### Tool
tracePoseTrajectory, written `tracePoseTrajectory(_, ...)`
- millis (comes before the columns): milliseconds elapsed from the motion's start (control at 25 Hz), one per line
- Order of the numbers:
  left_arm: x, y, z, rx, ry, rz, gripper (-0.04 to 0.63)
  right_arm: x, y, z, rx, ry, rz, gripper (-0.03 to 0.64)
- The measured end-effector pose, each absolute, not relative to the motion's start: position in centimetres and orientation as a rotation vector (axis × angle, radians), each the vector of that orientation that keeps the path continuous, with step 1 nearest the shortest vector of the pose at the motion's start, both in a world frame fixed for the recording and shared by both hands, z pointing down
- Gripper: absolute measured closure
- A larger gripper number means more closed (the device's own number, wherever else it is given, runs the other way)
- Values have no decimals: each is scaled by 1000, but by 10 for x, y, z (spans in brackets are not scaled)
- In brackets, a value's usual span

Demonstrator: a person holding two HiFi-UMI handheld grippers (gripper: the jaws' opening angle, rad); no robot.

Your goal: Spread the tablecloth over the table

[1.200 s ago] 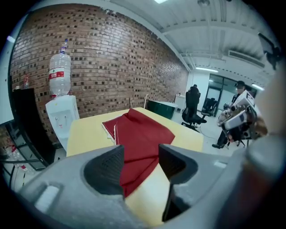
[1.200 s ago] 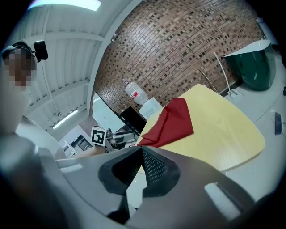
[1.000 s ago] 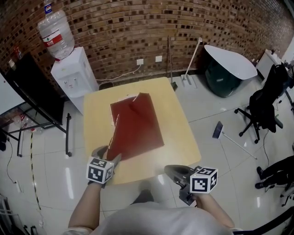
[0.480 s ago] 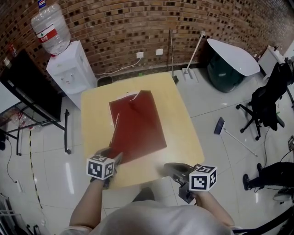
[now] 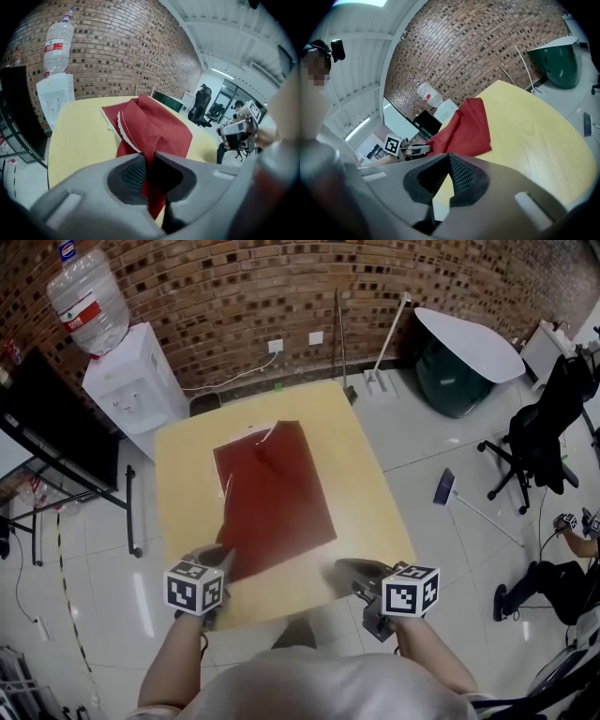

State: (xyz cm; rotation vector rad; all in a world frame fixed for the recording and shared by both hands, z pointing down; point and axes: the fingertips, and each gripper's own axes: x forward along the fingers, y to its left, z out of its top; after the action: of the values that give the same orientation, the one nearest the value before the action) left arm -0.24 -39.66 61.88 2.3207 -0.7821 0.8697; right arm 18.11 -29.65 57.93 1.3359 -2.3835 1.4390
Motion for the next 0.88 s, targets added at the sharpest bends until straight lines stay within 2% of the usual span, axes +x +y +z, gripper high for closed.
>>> tracePoseTrajectory(200, -4, -401, 618, 2316, -757, 859, 569, 205, -320, 605, 1416, -2265, 1317, 617)
tracePoseTrajectory(280, -6, -403, 621, 2308, -744, 857, 569, 208, -329, 613, 1405, -2239, 1312, 532)
tracePoseTrajectory(520, -13, -408, 625, 2278, -736, 834, 571, 200, -347, 641, 1321, -2160, 1323, 436)
tracePoseTrajectory(880, -16, -412, 630, 2260, -722, 815, 571, 193, -359, 658, 1213, -2121, 1409, 420)
